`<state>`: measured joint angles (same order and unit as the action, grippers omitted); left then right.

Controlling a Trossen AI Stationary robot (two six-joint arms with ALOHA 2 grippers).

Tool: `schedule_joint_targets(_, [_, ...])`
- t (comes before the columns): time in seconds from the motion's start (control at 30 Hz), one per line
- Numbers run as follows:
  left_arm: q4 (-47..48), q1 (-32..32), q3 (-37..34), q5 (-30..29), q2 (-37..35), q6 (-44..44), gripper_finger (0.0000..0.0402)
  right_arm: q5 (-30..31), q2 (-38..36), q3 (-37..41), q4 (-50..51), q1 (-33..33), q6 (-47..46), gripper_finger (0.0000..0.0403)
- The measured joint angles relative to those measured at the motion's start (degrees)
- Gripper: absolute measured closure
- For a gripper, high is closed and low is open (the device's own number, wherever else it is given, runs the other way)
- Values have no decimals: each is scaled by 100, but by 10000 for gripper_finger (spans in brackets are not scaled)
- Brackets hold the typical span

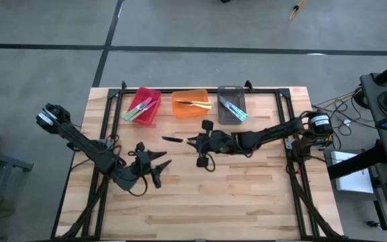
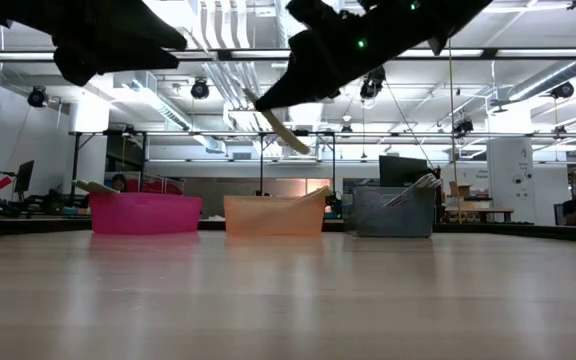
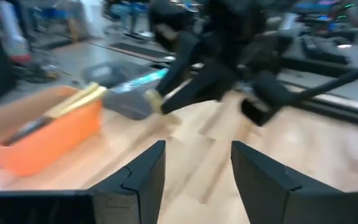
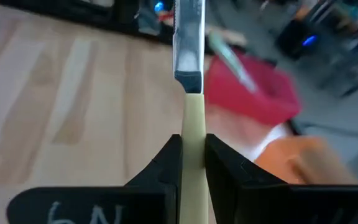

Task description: Sort silverware by color (type)

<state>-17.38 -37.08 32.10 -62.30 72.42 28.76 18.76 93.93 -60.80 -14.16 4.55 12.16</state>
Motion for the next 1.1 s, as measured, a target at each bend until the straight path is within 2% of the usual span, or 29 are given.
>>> schedule_joint_targets(0.13, [37,36,0,-622,90,-70,235,229,2,37,-719,163,419,368])
schedule_joint_targets(0.23, [-126,84,0,-823,81,-267,235,228,2,38,-1033,255,743,368])
schedule_joint_targets(0.47, [-1609,204,4,-559,81,-1577,235,227,86,-126,-1190,301,1100,368])
schedule_joint_targets(0.67, [-2558,226,11,-571,83,-2447,235,181,129,-172,-1233,382,1303,368])
schedule_joint_targets(0.87, [-2928,345,13,-571,83,-2676,247,186,129,-172,-1234,384,1303,368])
schedule_joint_targets(1.1, [-3023,362,13,-566,87,-2681,290,231,149,-174,-1227,382,1325,368])
